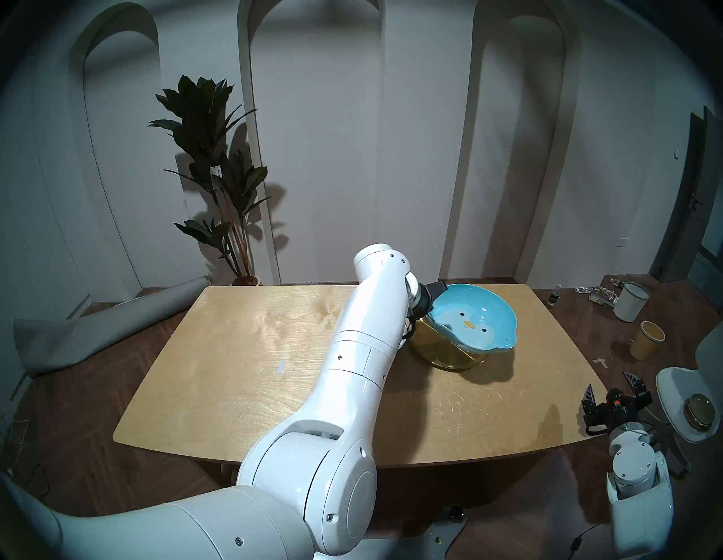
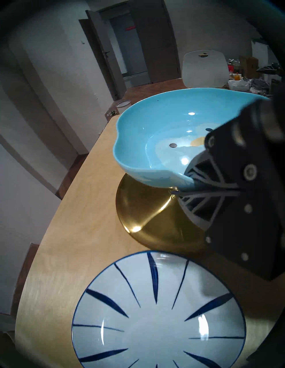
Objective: Stack the plates into one stack
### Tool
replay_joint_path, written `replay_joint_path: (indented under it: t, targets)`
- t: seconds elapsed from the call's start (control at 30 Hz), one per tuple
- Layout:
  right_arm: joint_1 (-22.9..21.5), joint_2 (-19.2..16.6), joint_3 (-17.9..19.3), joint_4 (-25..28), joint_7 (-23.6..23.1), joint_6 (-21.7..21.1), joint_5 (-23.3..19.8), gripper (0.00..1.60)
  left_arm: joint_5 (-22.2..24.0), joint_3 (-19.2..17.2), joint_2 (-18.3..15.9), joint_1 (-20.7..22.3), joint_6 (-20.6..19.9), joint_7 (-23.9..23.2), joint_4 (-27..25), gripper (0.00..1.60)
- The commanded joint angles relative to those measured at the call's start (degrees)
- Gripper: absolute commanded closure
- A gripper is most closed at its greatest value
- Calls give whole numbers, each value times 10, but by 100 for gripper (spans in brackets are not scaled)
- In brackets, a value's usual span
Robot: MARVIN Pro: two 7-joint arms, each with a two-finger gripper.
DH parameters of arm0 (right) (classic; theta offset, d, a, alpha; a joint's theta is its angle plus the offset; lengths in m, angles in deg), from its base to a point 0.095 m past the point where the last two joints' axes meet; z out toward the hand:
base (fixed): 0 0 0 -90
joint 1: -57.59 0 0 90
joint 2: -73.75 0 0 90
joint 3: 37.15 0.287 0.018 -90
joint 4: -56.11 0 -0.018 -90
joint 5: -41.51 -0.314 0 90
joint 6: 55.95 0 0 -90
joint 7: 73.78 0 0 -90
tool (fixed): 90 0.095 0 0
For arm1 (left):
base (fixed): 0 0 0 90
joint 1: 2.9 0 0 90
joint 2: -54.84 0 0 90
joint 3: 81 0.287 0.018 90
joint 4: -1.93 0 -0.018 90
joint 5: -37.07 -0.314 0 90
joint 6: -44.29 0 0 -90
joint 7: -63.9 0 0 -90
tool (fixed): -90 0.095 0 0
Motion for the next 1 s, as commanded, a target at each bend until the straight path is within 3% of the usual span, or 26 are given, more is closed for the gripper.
replay_joint_path:
  t: [0.0, 0.33, 0.57, 0.77, 0.97]
  targets:
    - [-3, -1, -2, 10, -3, 4, -3, 0, 34, 51, 4, 22, 1, -19, -10, 160]
    - [-2, 1, -12, 19, -16, 10, -13, 0, 109, 163, 4, 29, 1, -34, -7, 160]
    - [12, 7, -14, 37, -34, 21, -30, 0, 173, 193, 4, 31, 1, -29, -20, 160]
    - [76, 14, 51, 42, -28, 14, -39, 0, 201, 196, 4, 58, 9, -19, -8, 160]
    - [111, 25, 101, 61, -24, 22, -42, 0, 217, 206, 4, 78, 22, -15, 0, 160]
